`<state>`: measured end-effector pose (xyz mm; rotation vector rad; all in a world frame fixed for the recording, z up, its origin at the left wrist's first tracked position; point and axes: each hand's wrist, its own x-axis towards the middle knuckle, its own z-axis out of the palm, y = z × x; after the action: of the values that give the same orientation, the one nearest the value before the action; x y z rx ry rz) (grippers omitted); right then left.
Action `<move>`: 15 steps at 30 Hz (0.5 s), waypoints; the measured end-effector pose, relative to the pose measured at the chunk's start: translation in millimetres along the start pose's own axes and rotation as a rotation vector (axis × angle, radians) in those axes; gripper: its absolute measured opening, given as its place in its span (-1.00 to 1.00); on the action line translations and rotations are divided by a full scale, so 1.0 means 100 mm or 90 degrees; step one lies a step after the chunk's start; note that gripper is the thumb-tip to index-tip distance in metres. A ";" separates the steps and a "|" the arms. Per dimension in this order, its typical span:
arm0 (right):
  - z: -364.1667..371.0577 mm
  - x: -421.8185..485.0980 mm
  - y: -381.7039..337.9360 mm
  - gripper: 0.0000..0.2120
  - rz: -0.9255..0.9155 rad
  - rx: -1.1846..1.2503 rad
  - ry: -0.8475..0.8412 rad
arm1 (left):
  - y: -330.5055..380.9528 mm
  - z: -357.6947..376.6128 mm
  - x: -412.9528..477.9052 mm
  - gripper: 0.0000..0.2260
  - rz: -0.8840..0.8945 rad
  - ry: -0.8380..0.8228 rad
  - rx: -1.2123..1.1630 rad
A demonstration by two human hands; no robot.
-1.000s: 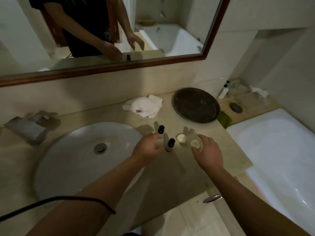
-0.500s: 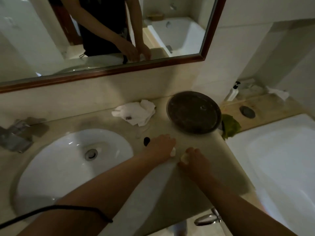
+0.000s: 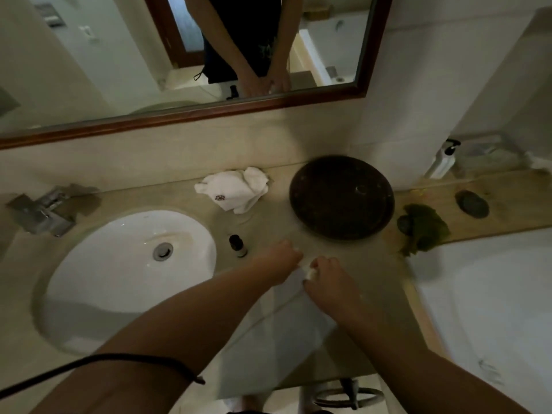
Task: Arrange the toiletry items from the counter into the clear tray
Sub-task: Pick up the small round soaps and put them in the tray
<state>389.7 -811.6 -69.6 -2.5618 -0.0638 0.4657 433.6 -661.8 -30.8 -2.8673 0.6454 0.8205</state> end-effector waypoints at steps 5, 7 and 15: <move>-0.11 0.03 0.06 -0.61 -0.003 -0.003 0.020 | 0.07 -0.03 -0.05 -0.68 -0.022 -0.013 -0.039; -0.18 0.03 0.00 -0.59 -0.011 0.021 0.052 | 0.07 -0.05 -0.06 -0.66 -0.052 0.030 -0.132; -0.36 -0.12 -0.91 -0.63 -0.166 0.128 0.249 | -0.48 -0.21 -0.86 -0.86 -0.241 0.343 -0.679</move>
<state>394.9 -752.8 9.3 -2.3552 -0.1968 -0.1234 398.4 -590.4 30.8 -3.9964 -0.5314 0.3521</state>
